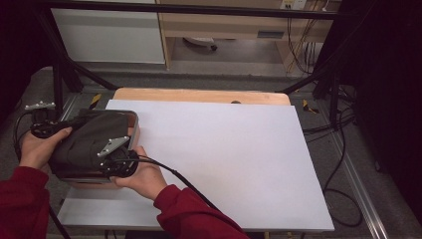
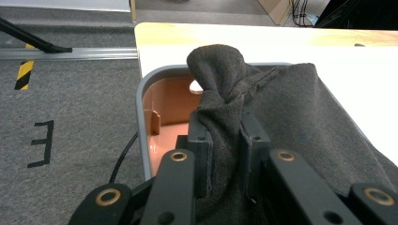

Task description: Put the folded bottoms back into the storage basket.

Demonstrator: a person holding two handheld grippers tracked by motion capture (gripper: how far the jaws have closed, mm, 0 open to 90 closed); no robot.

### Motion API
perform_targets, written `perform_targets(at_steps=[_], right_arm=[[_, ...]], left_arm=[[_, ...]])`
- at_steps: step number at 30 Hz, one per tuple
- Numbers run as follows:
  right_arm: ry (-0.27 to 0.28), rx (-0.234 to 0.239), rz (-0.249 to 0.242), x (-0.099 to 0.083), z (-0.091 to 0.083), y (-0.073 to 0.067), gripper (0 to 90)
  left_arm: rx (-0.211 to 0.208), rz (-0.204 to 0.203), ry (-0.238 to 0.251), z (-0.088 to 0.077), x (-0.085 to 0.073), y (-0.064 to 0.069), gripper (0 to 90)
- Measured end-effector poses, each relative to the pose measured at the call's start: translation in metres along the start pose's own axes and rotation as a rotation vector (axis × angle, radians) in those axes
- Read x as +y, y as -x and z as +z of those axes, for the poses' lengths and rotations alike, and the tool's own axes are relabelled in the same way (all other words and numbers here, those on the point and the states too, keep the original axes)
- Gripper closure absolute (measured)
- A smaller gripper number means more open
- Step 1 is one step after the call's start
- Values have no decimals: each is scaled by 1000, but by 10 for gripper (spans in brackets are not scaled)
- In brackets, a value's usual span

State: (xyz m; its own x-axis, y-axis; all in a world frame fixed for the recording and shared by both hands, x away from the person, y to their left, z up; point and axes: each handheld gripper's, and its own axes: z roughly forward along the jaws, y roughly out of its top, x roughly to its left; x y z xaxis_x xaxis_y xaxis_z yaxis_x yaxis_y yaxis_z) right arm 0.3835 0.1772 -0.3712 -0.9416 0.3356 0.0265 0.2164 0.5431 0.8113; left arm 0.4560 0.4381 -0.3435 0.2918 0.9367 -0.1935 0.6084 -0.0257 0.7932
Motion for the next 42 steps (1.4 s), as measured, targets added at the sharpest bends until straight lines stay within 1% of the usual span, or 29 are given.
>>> perform_targets(at_steps=[10, 15, 22, 25, 30, 37, 39, 40, 41, 42], right_arm=[[-15, 7, 6, -1, 2, 0, 642], [-21, 5, 10, -2, 3, 1, 640], [-33, -12, 14, -2, 4, 5, 635], [-46, -16, 12, -2, 5, 7, 632], [-71, -22, 9, -3, 7, 8, 631], [-79, -24, 7, -2, 9, 8, 624], [-86, -37, 5, -2, 8, 7, 572], [-95, -53, 8, -1, 7, 5, 500], [-105, -67, 13, 1, 6, 3, 417], [-105, -77, 19, 3, 2, 1, 355]], left_arm=[[4, 5, -4, 2, -4, 0, 781], [6, 1, -1, 4, -6, -1, 781], [7, 6, 29, 7, -6, -1, 782], [11, 8, 39, 9, -8, 0, 782], [13, 2, 42, 13, -12, -1, 783], [12, 5, 48, 12, -13, -1, 782], [13, 24, 49, 12, -12, 0, 774], [22, 30, 59, 12, -12, 1, 758], [35, 34, 72, 11, -11, 2, 716], [38, 28, 80, 11, -9, 3, 655]])
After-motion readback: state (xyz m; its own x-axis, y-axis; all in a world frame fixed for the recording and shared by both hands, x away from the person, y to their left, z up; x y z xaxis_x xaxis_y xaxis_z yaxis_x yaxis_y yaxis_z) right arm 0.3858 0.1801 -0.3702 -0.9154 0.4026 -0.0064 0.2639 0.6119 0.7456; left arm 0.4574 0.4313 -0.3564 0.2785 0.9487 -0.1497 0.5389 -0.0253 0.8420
